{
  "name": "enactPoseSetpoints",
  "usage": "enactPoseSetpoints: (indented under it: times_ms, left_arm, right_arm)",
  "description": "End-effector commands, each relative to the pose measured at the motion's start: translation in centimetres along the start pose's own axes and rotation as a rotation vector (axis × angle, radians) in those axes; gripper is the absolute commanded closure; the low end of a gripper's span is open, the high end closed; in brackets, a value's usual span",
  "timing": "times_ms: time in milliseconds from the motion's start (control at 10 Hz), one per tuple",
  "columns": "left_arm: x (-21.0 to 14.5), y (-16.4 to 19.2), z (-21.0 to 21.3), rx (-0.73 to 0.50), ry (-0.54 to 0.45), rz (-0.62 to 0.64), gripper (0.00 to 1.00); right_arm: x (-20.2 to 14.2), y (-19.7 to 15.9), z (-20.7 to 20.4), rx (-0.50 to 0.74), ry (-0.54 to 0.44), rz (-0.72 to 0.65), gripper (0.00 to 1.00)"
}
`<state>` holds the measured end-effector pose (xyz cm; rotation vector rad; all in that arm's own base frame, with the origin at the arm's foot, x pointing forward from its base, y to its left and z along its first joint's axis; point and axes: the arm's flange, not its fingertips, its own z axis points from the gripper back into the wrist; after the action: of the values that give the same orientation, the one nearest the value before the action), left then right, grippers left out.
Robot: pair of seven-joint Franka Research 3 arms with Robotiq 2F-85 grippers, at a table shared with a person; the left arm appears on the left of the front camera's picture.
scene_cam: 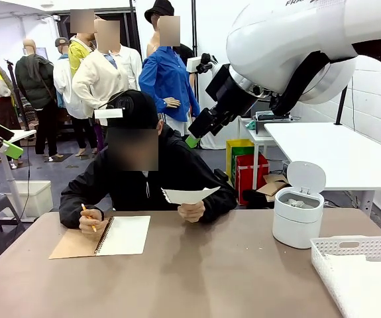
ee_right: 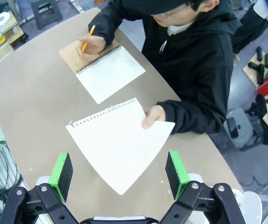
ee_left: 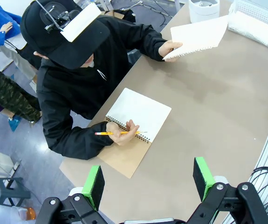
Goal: Sort the paper based on its condition.
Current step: If a person hands you a paper, place it in the Organizing basket , and if it's crumpled, put it in the Trash can.
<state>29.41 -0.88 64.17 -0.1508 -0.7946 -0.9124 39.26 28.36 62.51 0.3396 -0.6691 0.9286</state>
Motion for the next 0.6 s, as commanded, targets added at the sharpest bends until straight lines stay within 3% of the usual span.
enactPoseSetpoints:
  times_ms: [0, 500]
  left_arm:
    - [0.0, 0.15, -0.02, 0.009, -0.005, 0.002, 0.0]
    - [0.0, 0.15, -0.02, 0.009, -0.005, 0.002, 0.0]
  right_arm:
    - [-0.22, 0.15, -0.01, 0.005, 0.0, -0.012, 0.0]
    - [-0.22, 0.15, -0.01, 0.005, 0.0, -0.012, 0.0]
